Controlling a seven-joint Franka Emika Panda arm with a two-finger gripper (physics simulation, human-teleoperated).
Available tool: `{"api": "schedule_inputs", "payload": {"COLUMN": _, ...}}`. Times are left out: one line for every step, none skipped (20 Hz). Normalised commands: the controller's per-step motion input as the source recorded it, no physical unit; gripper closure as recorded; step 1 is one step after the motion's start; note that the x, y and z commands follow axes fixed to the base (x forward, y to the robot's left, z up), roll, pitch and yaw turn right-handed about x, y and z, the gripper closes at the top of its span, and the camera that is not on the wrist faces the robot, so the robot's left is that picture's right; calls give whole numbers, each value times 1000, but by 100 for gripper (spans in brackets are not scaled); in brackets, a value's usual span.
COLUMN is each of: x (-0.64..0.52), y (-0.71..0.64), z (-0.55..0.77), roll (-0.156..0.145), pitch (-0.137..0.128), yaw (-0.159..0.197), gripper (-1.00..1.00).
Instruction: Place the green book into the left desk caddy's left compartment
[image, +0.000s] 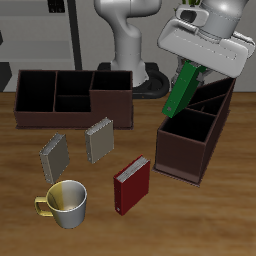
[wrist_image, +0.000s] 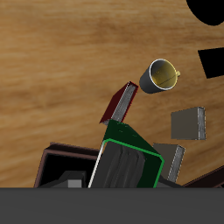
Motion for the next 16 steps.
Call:
{"api": "schedule_inputs", "payload": {"x": -662, "y": 226, "z": 185, "roll": -29, "pitch": -41, "yaw": 47, "gripper": 100}}
{"api": "schedule_inputs", "payload": {"x": -154, "y": 29, "z": 139, "roll": 91, "pitch": 23, "yaw": 9, "gripper": 100}}
{"api": "schedule_inputs", "payload": {"x": -1365, "y": 787, "z": 106, "roll": 217, "pitch": 44, "yaw": 83, "gripper": 100}}
{"api": "schedule_inputs", "payload": {"x": 0, "y": 0, "z": 0, "roll": 0, "pitch": 0, "yaw": 0, "gripper": 100}}
{"api": "schedule_inputs", "payload": {"x": -1197, "y": 490, "z": 155, "roll": 213, "pitch": -129, "yaw": 121, "gripper": 100}}
{"api": "schedule_inputs", "payload": {"x": -526, "y": 215, "z": -49, "roll": 83, "pitch": 20, "yaw": -12, "gripper": 100}}
{"api": "schedule_inputs", "payload": {"x": -534, "y": 274, "z": -56, "roll": 150, "pitch": -41, "yaw": 47, "gripper": 100}}
{"api": "schedule_inputs", "payload": {"x": -453, "y": 221, "z": -171, "roll": 109, "pitch": -10, "yaw": 120, "gripper": 100}}
{"api": "schedule_inputs", "payload": {"x": -455, "y": 193, "z": -190, "roll": 80, "pitch": 15, "yaw": 33, "gripper": 100}}
{"api": "schedule_inputs", "payload": {"x": -606, "y": 403, "z": -205, "roll": 248, "pitch": -9, "yaw": 168, "gripper": 100}}
{"api": "schedule_inputs", "payload": {"x": -363, "y": -107, "z": -147, "roll": -24, "pitch": 23, "yaw": -17, "gripper": 100}}
{"api": "schedule_inputs", "payload": {"x": -506, "y": 197, "z": -98, "roll": 22, "pitch": -43, "yaw": 4, "gripper": 100}}
{"api": "schedule_inputs", "payload": {"x": -462, "y": 135, "z": -109, "roll": 124, "pitch": -59, "yaw": 123, "gripper": 100}}
{"api": "schedule_inputs", "payload": {"x": -483, "y": 3, "z": -195, "roll": 19, "pitch": 16, "yaw": -49, "gripper": 100}}
{"api": "schedule_inputs", "payload": {"x": -458, "y": 91, "z": -206, "roll": -13, "pitch": 3, "yaw": 44, "gripper": 100}}
{"api": "schedule_inputs", "payload": {"x": -482, "y": 198, "z": -226, "roll": 90, "pitch": -14, "yaw": 39, "gripper": 100}}
